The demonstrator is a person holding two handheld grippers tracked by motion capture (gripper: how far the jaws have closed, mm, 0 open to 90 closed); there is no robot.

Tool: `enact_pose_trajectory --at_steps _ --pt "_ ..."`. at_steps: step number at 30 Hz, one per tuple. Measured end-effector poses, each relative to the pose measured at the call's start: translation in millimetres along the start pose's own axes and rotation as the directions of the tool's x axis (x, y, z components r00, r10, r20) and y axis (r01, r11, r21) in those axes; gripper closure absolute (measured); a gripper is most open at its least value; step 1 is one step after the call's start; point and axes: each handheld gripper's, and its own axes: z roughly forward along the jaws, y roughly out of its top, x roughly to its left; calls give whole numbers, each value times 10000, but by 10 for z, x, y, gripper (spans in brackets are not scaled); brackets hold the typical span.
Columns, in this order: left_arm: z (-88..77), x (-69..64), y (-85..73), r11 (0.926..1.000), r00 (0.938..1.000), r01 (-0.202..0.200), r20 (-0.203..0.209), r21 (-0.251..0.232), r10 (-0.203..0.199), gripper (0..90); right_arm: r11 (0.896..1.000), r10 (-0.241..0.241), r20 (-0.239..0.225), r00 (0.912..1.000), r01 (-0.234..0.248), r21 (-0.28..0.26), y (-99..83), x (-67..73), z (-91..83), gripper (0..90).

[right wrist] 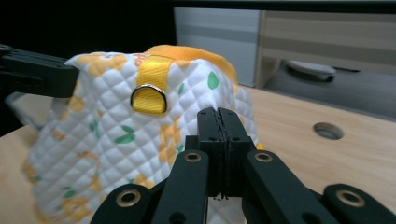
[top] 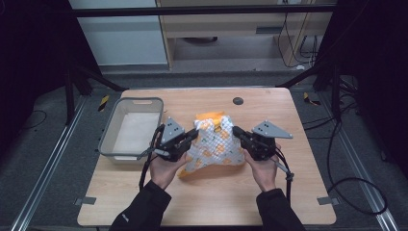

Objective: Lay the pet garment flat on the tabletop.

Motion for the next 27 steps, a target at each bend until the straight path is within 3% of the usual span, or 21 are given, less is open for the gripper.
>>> enact_pose_trajectory --at_steps 3,5,7,9,11,14,19,24,27 --pt "219 149 18 9977 9966 661 -481 -167 -668 875 9994 -307 985 9947 320 -123 23 -61 214 882" --pt "337 244 0 9916 9879 1274 -860 -206 -1287 751 9991 -423 1461 9884 419 59 12 -106 358 825" --pt "382 311 -32 9886 9817 1503 -1184 17 -1490 618 9984 -523 1926 9799 468 330 -28 -174 446 724" --pt "349 353 -81 9867 9788 1625 -1270 49 -1606 582 9983 -516 1919 9801 452 375 -40 -191 432 696" --pt "277 372 -133 9896 9809 1437 -1337 79 -1414 512 9960 -825 1792 9803 751 480 -61 -213 314 650" --pt "150 380 -205 9920 9858 1244 -1164 204 -1212 469 9951 -909 1556 9836 836 532 -63 -231 203 611" --pt "-69 320 -396 9966 9952 419 -909 705 -355 381 9920 -1184 1112 9867 1126 572 -93 -260 -103 526" --pt "-242 264 -716 9911 9971 -8 -750 1333 109 355 9910 -1082 654 9920 1025 857 -245 -301 -343 450" --pt "-284 265 -881 9871 9979 102 -649 1595 2 348 9874 -1043 433 9936 983 1240 -402 -322 -399 424"
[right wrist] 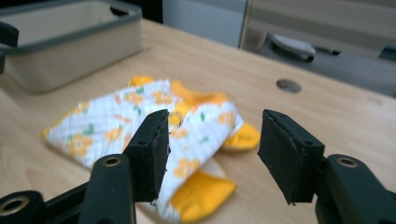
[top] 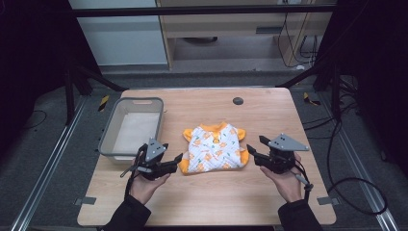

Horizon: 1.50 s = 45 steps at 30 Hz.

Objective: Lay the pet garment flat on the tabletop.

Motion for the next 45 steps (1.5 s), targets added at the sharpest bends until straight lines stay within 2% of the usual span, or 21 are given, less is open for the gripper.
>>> enact_pose_trajectory --at_steps 5,7,9,10,12,15,19,22,27,30,31,33,34,35,37,39,40,42,45 --pt "78 5 -206 9989 9999 134 78 455 -137 350 9978 8 -380 9993 18 669 -270 16 64 416" --pt "115 -2 -236 9979 10000 45 -12 650 -44 351 9952 -134 -473 9988 179 967 -348 26 112 416" --pt "144 -11 -267 9974 9998 165 129 700 -174 356 9930 -47 -644 9979 123 1177 -420 47 149 419" --pt "163 -23 -285 9973 9999 106 90 730 -113 360 9916 -101 -735 9972 194 1280 -454 59 170 422" --pt "206 -40 -320 9950 9999 -59 94 996 50 370 9882 -213 -818 9964 334 1493 -506 85 210 427" --pt "272 -63 -365 9910 9998 -72 172 1338 49 376 9846 -188 -980 9950 355 1712 -568 113 277 440" --pt "336 -110 -393 9883 9991 -285 352 1498 235 402 9742 -371 -1001 9943 583 2182 -639 157 386 462" --pt "392 -147 -408 9860 9979 -453 534 1604 371 433 9585 -580 -1173 9914 881 2712 -702 172 510 498" --pt "479 -167 -429 9835 9957 -587 804 1711 454 478 9555 -742 -1163 9904 1040 2759 -700 197 566 539" --pt "518 -183 -447 9784 9938 -721 971 1938 540 526 9576 -757 -1131 9907 1039 2688 -687 197 571 606" --pt "527 -192 -452 9767 9931 -755 1028 2009 557 564 9573 -754 -1145 9906 1041 2699 -686 195 569 656" --pt "544 -207 -458 9743 9922 -806 1105 2105 583 580 9565 -706 -1171 9906 1006 2740 -687 192 569 683" --pt "555 -213 -462 9734 9917 -810 1153 2145 571 628 9516 -677 -1201 9905 1003 2904 -693 193 580 736" --pt "563 -218 -463 9714 9915 -818 1169 2227 567 628 9516 -677 -1201 9905 1003 2904 -693 193 580 736" --pt "571 -224 -465 9707 9916 -793 1177 2269 535 689 9450 -713 -1221 9900 1062 3093 -694 207 592 779" --pt "563 -230 -461 9702 9913 -928 1116 2238 691 745 9414 -776 -1295 9885 1155 3169 -681 226 590 806" --pt "553 -233 -457 9694 9912 -994 1082 2244 766 777 9429 -749 -1340 9881 1139 3131 -670 230 586 815" --pt "524 -233 -443 9720 9903 -926 1216 2158 673 821 9462 -611 -1445 9876 1034 3066 -633 242 555 825" --pt "438 -231 -383 9795 9868 -747 1552 1871 456 855 9582 -453 -1676 9848 903 2715 -569 252 483 831"
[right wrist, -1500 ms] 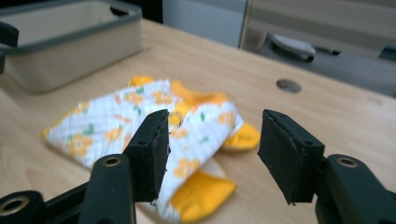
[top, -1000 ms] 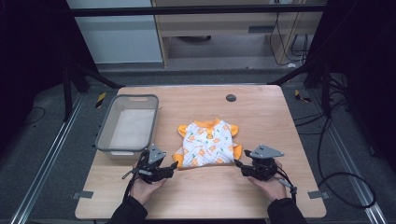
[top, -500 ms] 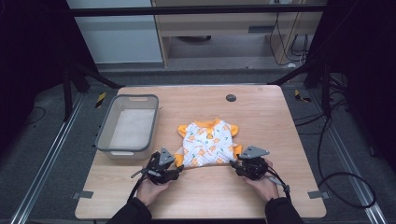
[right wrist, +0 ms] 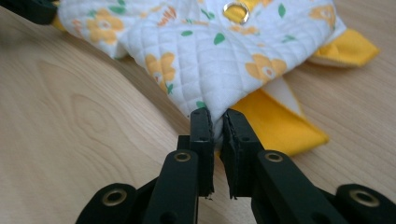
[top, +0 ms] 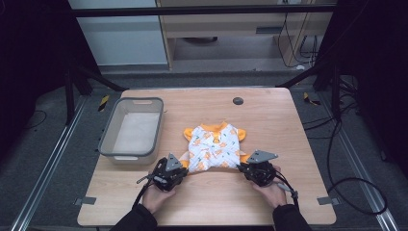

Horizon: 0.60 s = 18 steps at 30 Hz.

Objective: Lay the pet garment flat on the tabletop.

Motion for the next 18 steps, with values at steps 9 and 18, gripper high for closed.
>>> enact_pose_trajectory --at_steps 9,18 --pt "-504 -85 136 9877 9959 346 883 -1526 -212 866 9927 349 -919 9952 -452 -1119 130 106 -471 833" --pt "-490 67 421 9864 9919 999 909 -1307 -884 864 9842 956 -957 9908 -1085 -1396 446 -4 -553 835"
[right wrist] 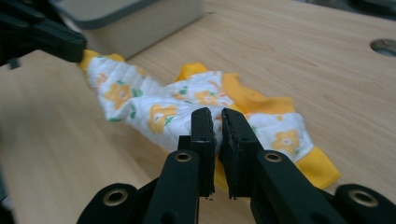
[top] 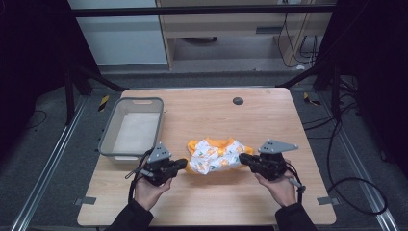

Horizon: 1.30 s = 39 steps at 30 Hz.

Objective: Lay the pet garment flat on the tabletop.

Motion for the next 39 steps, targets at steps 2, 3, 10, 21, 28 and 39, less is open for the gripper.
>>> enact_pose_trajectory --at_steps 2,3,10,21,28,39 --pt "144 83 35 9997 9991 188 -392 143 -182 864 9990 302 447 9985 -316 313 32 -93 177 835" --pt "220 127 45 9991 9982 308 -529 290 -293 864 9979 362 719 9968 -399 504 35 -148 279 834" --pt "641 363 -49 9888 9868 1067 -1334 1045 -924 862 9900 658 1909 9794 -880 1104 -148 -400 864 828" --pt "487 352 -145 9958 9875 872 -1346 296 -824 587 9997 25 1964 9805 -76 253 -115 -334 677 685" --pt "153 212 -291 10000 9904 90 -1382 8 -88 465 9984 -115 1677 9858 205 -520 -102 -233 238 593" --pt "320 124 -537 9960 9893 -151 -1430 876 275 448 9978 -232 1854 9824 113 649 -653 -178 152 489"
